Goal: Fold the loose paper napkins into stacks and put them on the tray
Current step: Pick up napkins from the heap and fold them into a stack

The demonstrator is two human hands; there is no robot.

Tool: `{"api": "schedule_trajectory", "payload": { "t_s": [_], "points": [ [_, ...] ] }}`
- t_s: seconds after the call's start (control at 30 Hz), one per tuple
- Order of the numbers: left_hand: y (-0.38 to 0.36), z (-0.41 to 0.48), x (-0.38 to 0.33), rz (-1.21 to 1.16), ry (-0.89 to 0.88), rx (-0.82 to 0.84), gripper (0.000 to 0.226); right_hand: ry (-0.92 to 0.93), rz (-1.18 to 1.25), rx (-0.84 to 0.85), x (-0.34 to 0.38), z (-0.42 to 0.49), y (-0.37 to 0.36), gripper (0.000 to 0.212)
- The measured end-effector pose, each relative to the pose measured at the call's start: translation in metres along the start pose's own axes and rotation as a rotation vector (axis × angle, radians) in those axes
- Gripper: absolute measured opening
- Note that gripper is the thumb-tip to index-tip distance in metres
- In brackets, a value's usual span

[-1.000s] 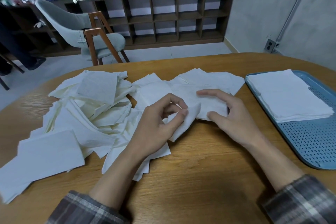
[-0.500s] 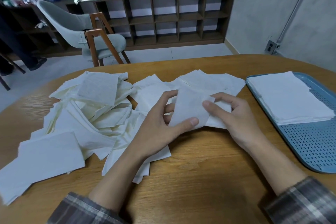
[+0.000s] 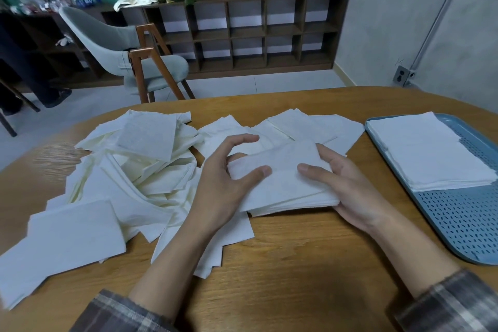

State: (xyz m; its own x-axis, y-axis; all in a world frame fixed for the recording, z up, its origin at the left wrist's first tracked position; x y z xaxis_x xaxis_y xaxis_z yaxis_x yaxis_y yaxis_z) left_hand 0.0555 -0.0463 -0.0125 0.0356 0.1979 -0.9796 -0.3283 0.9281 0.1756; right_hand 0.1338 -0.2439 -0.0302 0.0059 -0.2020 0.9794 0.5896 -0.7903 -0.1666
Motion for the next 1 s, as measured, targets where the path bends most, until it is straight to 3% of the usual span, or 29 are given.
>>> {"api": "schedule_trajectory", "payload": {
  "t_s": [0.3,0.5,0.6,0.7,0.77,0.87,0.93,1.0],
  "points": [
    [-0.006,-0.001,0.000,0.057,-0.007,0.090,0.049,0.015,-0.111,0.006,-0.004,0.001,-0.001,0.048],
    [-0.007,-0.001,0.007,0.102,-0.021,0.018,0.050,0.082,-0.320,-0.022,0.000,0.000,0.000,0.056],
    [-0.006,-0.001,0.005,0.181,-0.039,-0.040,0.050,0.112,-0.152,-0.018,0.003,-0.001,0.002,0.071],
    [-0.009,-0.003,0.002,-0.005,0.096,0.088,0.049,0.116,0.019,-0.035,0.006,-0.001,0.004,0.082],
    [-0.009,-0.005,0.002,-0.087,0.139,0.119,0.045,0.135,-0.162,-0.072,0.005,0.001,0.007,0.085],
    [-0.006,-0.002,0.008,-0.013,0.088,0.034,0.044,0.130,-0.203,-0.067,0.001,0.002,0.006,0.070],
    [-0.005,0.000,0.011,0.027,0.048,-0.001,0.046,0.141,-0.167,0.001,0.004,0.001,0.002,0.046],
    [-0.005,0.001,0.013,0.027,0.027,0.009,0.048,0.152,-0.293,0.027,0.005,0.000,0.002,0.027]
  ]
}}
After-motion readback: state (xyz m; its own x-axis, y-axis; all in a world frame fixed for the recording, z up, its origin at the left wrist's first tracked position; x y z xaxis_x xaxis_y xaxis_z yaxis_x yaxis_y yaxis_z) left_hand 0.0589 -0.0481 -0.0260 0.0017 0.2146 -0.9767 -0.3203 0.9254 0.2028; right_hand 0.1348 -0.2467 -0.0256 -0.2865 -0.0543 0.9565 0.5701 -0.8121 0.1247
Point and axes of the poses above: each hand's wrist, its own z-axis towards the middle knuckle, its own y-axis out of the back of the hand, x = y × z, the point moved 4 cm from there along z, towards the middle knuckle, and after that the axes turned 7 degrees about y, right-handed, at the moved point
